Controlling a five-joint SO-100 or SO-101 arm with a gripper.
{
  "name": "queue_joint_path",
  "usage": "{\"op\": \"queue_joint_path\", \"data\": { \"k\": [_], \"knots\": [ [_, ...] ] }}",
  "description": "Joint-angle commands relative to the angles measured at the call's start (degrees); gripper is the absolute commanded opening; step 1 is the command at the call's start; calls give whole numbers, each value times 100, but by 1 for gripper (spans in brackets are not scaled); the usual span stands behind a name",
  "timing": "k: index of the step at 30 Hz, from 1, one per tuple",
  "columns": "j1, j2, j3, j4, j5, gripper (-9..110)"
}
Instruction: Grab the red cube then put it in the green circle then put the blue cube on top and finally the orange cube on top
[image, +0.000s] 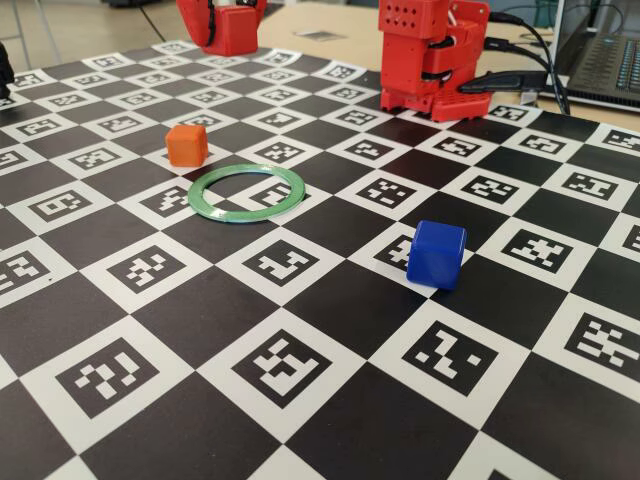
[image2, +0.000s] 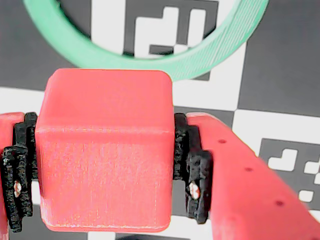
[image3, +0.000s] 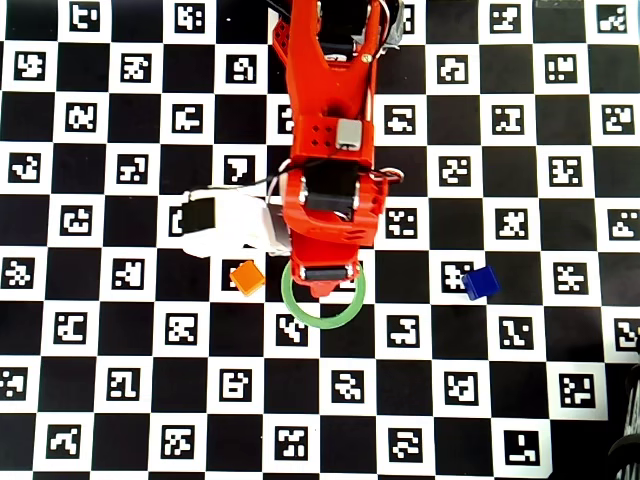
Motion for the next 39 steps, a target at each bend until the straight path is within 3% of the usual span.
{"op": "queue_joint_path", "data": {
  "k": [1,18,39],
  "knots": [
    [-193,62,-229,-255,132,1],
    [-281,132,1468,-1696,167,1],
    [193,105,1819,-2048,-255,1]
  ]
}}
